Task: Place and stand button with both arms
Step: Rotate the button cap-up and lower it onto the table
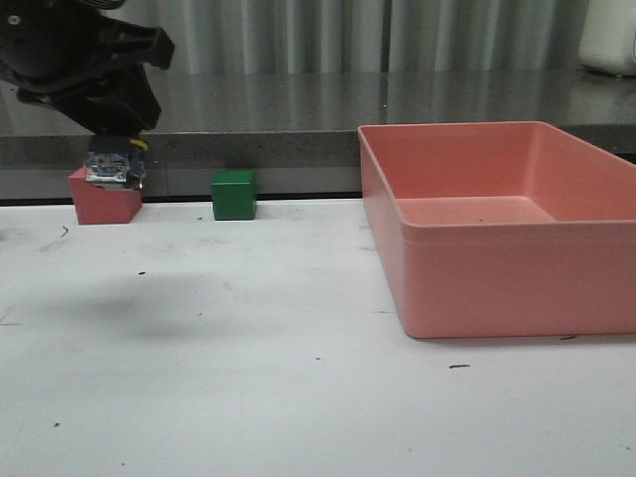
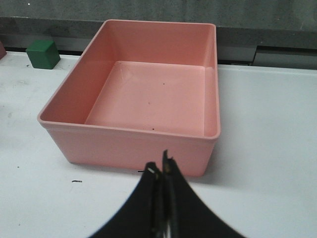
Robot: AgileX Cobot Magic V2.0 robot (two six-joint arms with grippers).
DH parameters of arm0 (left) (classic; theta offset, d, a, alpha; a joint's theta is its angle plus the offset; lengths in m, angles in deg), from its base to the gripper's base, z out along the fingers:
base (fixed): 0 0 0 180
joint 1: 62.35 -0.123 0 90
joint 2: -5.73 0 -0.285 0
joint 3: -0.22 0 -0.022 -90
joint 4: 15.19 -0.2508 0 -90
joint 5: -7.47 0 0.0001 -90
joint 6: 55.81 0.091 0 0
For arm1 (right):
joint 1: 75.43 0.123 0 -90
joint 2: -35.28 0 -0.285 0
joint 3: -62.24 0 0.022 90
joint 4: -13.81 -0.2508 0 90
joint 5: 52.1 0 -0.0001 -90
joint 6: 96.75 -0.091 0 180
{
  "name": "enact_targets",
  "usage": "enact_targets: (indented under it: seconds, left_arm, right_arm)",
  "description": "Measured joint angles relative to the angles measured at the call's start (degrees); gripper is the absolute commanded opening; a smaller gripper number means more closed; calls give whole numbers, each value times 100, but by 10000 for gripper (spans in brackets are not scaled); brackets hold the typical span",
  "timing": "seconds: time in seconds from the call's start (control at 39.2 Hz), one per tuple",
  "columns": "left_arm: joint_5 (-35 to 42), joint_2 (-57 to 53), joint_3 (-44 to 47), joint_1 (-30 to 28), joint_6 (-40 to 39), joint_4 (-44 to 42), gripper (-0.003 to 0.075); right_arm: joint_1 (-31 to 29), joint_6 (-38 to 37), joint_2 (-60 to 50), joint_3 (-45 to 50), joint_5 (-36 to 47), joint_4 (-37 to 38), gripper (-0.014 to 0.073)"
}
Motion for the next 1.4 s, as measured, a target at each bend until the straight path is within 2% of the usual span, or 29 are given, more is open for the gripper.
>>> enact_targets:
  seconds: [0.25, 0.36, 0.54, 0.94, 1.4]
  left_arm:
    - [2859, -882, 1886, 0, 45, 0, 166]
    - [3486, -847, 2294, 0, 45, 0, 166]
    - [4058, -481, 2522, 0, 45, 0, 166]
    - [5718, 1458, 2522, 0, 45, -14, 167]
    - [6029, 1948, 2522, 0, 45, -7, 171]
  right_arm:
    - [0, 0, 0, 0, 0, 0, -69]
    - [0, 0, 0, 0, 0, 0, -69]
    - [0, 0, 0, 0, 0, 0, -69]
    - [0, 0, 0, 0, 10, 0, -69]
    - [0, 0, 0, 0, 14, 0, -69]
